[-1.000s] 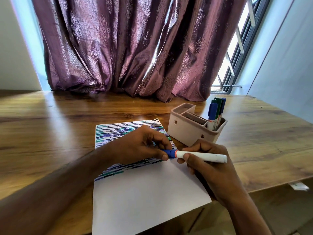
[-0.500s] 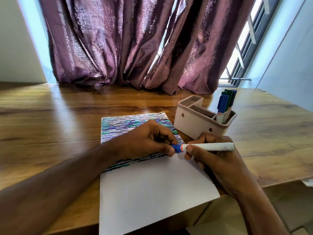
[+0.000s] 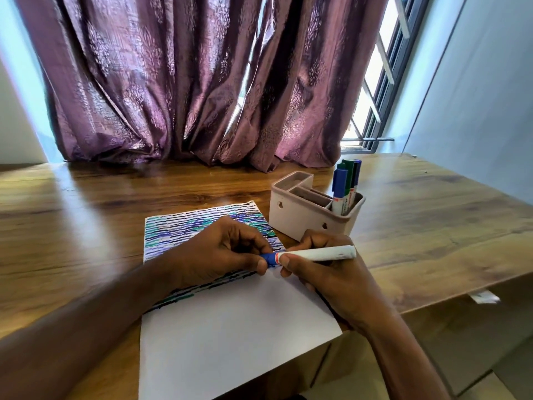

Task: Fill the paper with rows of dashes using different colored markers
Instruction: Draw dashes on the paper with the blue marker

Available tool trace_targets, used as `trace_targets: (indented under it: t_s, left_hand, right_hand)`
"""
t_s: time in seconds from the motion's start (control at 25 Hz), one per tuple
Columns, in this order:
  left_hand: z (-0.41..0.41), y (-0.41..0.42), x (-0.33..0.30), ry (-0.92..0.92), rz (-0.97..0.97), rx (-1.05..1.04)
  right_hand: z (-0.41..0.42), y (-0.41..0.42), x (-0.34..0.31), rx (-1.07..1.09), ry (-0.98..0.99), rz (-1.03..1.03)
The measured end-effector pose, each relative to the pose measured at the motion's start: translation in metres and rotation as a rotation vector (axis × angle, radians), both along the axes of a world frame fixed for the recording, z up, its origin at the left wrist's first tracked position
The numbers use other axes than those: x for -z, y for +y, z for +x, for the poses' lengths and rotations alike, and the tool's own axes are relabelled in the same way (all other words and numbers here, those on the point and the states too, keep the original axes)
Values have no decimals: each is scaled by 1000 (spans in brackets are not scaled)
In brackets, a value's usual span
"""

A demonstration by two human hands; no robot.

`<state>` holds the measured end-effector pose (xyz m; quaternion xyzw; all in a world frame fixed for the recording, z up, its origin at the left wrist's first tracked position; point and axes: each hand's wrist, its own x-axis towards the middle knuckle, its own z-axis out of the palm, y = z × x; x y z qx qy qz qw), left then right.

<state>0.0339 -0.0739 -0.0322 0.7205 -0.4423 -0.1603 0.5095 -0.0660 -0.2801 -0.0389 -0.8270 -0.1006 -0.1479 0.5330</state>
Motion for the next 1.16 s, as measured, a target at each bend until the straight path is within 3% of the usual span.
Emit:
trace_targets:
  t_s: [0.88,1.0,1.16]
  left_hand:
    - [-2,-2,-5,-124,11,-50]
    - [0,-3,-6,-180,-45,-104]
    - [1,-7,-11,-97,-216,-181]
  right_hand:
    - [0,4,2,-8,12,84]
    - [0,4,0,0,-25,82]
    - [-2,6,0,19,-25,49]
